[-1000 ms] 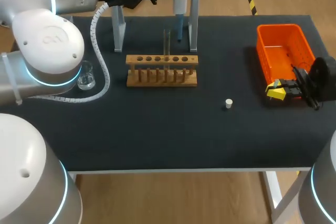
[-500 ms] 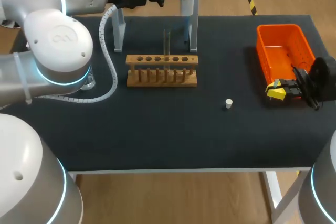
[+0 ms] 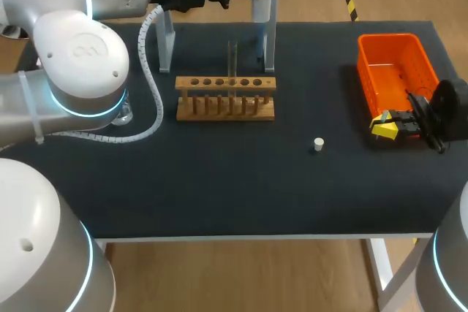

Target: Invert the test tube, pick up the pipette, mount the tip to pipette, aspirate from beaker and dispense into the tube, eject the tip, return the pipette, and cap with the stopper.

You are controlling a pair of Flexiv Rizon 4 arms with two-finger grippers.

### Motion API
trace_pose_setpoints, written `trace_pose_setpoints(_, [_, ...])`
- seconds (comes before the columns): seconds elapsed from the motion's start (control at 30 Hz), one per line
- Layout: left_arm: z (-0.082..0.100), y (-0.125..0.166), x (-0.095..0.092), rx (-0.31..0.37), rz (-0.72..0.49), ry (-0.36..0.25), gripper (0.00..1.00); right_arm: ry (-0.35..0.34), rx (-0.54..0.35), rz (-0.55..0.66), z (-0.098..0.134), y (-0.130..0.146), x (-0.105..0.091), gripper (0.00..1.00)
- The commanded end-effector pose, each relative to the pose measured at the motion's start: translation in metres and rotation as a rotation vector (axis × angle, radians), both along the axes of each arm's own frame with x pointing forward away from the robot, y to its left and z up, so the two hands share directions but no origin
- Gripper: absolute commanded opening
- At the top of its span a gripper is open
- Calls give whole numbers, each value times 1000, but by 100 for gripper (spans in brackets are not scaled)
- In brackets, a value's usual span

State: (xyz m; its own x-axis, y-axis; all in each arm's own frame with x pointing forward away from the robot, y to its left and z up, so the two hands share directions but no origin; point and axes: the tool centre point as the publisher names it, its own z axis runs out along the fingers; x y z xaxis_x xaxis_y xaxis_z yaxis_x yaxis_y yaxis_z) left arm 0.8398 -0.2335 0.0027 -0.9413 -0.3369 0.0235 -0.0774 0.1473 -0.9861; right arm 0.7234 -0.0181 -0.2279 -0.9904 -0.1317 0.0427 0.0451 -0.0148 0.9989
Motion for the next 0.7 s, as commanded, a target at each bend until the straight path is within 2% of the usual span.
trace_pose_setpoints(0.03, [1, 3, 0, 1, -24, 2, 0, -1, -1, 0, 0, 0, -1, 0])
trace_pose_setpoints(0.7, [1, 3, 0, -5, -32, -5, 0, -1, -1, 0, 0, 0, -1, 0])
